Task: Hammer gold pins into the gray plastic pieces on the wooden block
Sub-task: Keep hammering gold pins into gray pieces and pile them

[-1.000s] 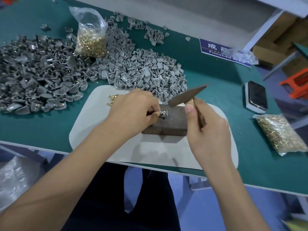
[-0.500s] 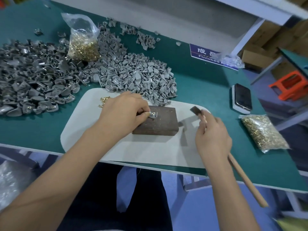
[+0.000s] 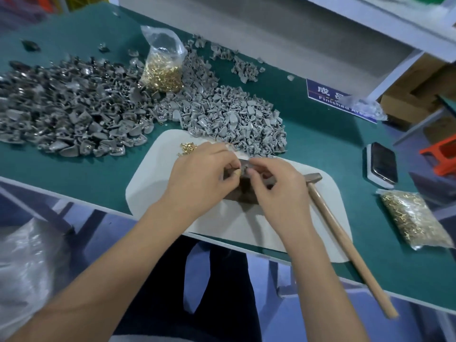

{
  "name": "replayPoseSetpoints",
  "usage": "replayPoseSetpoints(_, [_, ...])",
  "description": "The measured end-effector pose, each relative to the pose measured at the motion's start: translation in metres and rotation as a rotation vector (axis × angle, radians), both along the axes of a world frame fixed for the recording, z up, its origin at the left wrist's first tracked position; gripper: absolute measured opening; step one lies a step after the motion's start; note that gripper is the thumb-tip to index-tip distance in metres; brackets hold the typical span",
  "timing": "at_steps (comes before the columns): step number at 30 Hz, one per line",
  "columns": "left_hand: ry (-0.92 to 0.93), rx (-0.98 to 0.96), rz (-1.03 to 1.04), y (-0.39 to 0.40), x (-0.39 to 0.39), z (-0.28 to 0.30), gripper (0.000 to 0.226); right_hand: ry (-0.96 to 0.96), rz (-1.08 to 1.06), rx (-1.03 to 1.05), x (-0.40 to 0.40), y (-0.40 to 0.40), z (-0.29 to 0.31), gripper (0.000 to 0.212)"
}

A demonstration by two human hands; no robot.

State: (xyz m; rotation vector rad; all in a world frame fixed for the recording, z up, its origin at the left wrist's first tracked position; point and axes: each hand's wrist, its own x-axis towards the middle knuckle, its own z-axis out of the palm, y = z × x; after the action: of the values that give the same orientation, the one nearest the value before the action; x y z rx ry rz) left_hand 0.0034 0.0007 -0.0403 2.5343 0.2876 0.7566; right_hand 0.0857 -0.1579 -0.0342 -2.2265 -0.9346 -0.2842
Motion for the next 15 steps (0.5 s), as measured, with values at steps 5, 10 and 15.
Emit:
replayPoseSetpoints(5, [-0.065, -0.077, 0.134, 0.037, -0.030, -0.007, 0.008, 0.029, 0.120, 0.008, -0.007, 0.056, -0.005, 0.017])
replayPoseSetpoints(10, [-0.079, -0.061, 0.320, 0.087, -0.060, -0.018, 0.007, 0.105, 0.280, 0.034, -0.024, 0.129, -0.012, 0.008])
replayPoseSetpoints(15, [-0.106, -0.106, 0.444, 0.122, -0.087, -0.037, 0.016, 0.140, 0.269, -0.041, -0.047, 0.184, -0.024, 0.008])
